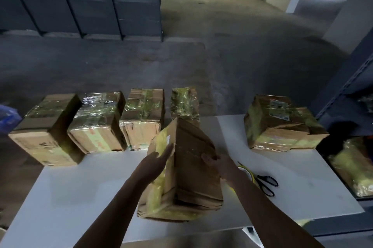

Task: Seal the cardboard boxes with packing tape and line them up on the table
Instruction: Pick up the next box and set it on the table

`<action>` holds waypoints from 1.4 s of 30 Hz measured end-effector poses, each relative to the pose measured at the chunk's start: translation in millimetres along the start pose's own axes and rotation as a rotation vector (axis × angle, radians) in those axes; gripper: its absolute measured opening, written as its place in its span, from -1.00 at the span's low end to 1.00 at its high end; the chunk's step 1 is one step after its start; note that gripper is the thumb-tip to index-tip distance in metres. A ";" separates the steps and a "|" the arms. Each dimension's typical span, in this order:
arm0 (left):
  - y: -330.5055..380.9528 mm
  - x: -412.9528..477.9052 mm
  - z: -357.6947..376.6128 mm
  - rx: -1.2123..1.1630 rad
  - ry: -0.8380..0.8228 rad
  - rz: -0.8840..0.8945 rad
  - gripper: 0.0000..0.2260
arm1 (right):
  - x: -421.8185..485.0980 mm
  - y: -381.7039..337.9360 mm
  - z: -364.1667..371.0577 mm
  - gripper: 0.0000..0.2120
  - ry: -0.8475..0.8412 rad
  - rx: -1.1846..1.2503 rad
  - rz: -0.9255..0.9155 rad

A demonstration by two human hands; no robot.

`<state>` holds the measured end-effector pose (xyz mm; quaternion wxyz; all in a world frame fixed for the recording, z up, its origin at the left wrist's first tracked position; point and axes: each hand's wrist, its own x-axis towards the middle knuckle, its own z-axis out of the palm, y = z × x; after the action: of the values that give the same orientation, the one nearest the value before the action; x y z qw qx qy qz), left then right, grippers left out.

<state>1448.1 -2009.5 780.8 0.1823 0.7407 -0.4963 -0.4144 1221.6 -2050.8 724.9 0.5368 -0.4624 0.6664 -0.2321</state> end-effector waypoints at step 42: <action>3.5 -2.5 57.1 -0.076 -0.063 0.029 -0.46 | -20.2 -28.6 -10.8 -0.65 0.281 -0.350 -0.386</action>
<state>1400.2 -2000.8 750.6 0.2007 0.7128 -0.4962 -0.4533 1222.0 -2048.6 761.5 0.2974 -0.6296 0.6638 -0.2729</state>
